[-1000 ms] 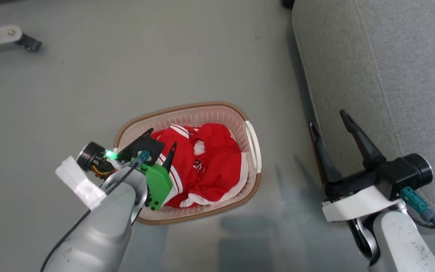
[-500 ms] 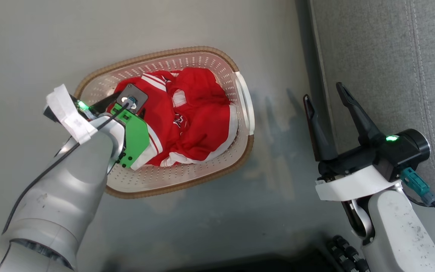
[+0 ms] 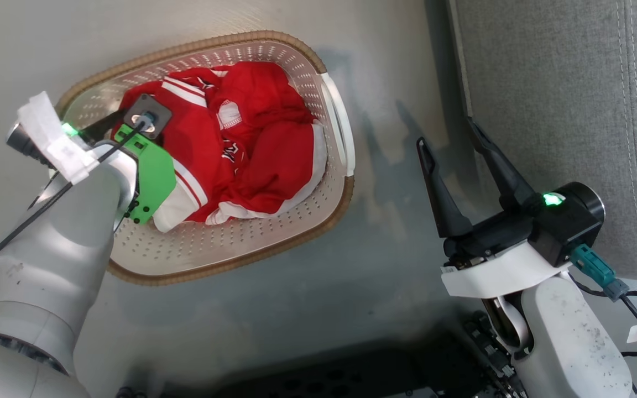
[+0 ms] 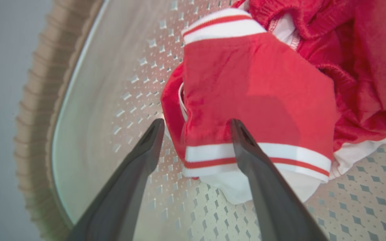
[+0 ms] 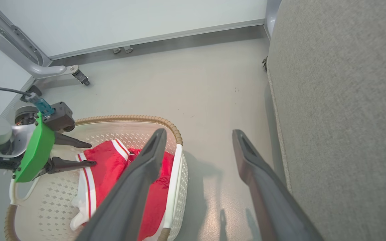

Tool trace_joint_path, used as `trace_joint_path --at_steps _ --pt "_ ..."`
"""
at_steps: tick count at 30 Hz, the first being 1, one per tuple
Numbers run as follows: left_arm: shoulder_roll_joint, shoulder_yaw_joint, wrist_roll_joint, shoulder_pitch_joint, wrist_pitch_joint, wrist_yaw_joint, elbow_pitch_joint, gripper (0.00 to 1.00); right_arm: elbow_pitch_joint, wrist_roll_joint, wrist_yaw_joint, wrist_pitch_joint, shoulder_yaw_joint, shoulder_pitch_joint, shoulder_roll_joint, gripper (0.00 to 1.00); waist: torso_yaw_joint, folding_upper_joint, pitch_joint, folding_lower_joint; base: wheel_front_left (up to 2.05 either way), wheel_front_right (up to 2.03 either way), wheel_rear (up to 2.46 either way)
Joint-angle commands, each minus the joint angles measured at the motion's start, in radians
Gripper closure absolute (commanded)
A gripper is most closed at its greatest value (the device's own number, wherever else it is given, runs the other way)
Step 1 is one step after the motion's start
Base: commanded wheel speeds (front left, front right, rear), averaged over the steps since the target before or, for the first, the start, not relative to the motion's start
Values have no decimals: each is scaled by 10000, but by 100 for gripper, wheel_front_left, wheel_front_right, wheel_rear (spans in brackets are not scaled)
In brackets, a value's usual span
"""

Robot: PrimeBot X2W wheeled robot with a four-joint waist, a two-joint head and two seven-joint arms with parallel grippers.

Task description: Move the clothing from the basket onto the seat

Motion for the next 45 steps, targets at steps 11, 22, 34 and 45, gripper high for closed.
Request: trace_joint_path --at_steps 11,22,34,45 --pt "173 -1068 -1831 289 912 13 -791 0 -135 239 -10 -49 64 -19 -30 0 -185 0 499 -1 0 0 0" --pt "895 -2757 -3337 119 1025 15 -1921 0 -265 447 -10 -49 147 -318 -28 0 -313 0 829 -1 0 0 0" --pt "694 -3279 -2710 -246 81 935 -363 0 -301 694 -10 -49 319 -270 -28 0 -735 0 1024 -1 0 0 0" --pt "837 -3435 -2659 -426 251 1668 100 0 -228 797 -10 -49 381 -216 -27 0 -711 0 1101 -1 0 0 0"
